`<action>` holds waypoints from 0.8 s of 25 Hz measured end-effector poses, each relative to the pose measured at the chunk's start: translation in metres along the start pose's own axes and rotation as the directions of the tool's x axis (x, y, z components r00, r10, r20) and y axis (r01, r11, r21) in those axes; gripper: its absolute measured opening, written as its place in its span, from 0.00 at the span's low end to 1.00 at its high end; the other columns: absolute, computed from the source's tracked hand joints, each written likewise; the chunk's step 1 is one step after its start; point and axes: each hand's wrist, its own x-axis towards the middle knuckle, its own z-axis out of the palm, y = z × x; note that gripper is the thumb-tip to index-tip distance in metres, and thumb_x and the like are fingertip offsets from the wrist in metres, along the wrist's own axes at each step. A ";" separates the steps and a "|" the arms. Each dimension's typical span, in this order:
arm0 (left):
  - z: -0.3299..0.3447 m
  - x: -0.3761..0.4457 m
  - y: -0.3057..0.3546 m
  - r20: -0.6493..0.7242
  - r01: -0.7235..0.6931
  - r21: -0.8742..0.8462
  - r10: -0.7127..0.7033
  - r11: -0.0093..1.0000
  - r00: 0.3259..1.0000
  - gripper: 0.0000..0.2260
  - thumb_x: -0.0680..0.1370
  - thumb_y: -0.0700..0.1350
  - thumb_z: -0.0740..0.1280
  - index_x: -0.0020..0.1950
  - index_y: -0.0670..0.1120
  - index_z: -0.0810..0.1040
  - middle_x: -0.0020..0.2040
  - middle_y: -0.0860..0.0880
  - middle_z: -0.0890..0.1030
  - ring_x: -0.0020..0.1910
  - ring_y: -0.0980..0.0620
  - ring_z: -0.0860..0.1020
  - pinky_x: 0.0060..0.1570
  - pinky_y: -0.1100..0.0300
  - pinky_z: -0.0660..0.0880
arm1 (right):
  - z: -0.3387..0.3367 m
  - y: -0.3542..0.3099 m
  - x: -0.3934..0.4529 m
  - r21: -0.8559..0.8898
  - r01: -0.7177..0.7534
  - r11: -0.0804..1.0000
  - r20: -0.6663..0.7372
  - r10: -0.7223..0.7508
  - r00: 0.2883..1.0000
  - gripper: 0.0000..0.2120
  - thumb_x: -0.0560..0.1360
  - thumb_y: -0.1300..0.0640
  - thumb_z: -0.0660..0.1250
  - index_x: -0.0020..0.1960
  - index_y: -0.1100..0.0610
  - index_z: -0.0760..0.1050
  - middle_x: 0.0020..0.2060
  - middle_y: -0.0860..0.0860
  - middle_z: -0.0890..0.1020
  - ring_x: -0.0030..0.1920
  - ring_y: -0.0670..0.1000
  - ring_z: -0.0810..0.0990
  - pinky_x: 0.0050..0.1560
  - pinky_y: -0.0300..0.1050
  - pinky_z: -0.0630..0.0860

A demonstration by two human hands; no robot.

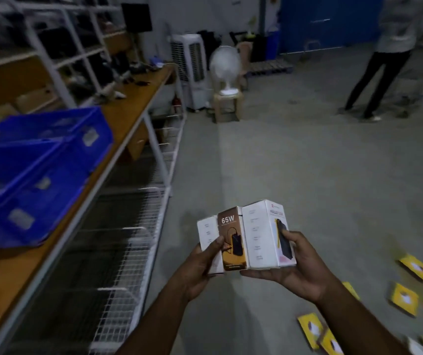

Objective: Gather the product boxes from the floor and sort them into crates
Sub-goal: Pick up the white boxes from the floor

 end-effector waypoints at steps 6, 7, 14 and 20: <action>-0.076 -0.023 0.047 -0.414 -0.253 -0.113 0.186 0.961 0.891 0.32 0.67 0.53 0.79 0.67 0.41 0.76 0.60 0.39 0.82 0.60 0.38 0.80 0.66 0.38 0.71 | 0.056 -0.007 0.132 -0.129 -0.281 0.951 0.254 0.306 0.918 0.35 0.67 0.51 0.73 0.72 0.56 0.69 0.70 0.63 0.71 0.69 0.70 0.69 0.65 0.78 0.60; -0.086 -0.031 0.055 -0.469 -0.301 -0.130 0.208 0.945 0.858 0.30 0.70 0.52 0.78 0.68 0.42 0.75 0.61 0.39 0.81 0.60 0.39 0.80 0.66 0.40 0.72 | 0.068 -0.006 0.153 -0.172 -0.331 0.928 0.281 0.368 0.886 0.37 0.65 0.52 0.74 0.72 0.55 0.70 0.70 0.62 0.71 0.68 0.70 0.70 0.64 0.78 0.60; -0.125 -0.072 0.100 -0.765 -0.511 -0.045 0.299 0.858 0.570 0.22 0.75 0.50 0.72 0.67 0.45 0.76 0.60 0.40 0.82 0.59 0.39 0.81 0.63 0.39 0.74 | 0.156 0.021 0.260 -0.359 -0.474 0.804 0.480 0.594 0.645 0.35 0.73 0.50 0.68 0.77 0.51 0.61 0.74 0.59 0.66 0.73 0.67 0.64 0.67 0.78 0.55; -0.217 -0.070 0.170 -0.853 -0.633 0.122 0.407 0.765 0.328 0.25 0.75 0.50 0.73 0.70 0.47 0.74 0.64 0.43 0.81 0.64 0.40 0.79 0.66 0.37 0.71 | 0.260 0.052 0.361 -0.476 -0.399 0.783 0.471 0.611 0.636 0.27 0.78 0.44 0.55 0.74 0.53 0.66 0.69 0.61 0.73 0.67 0.68 0.72 0.65 0.76 0.63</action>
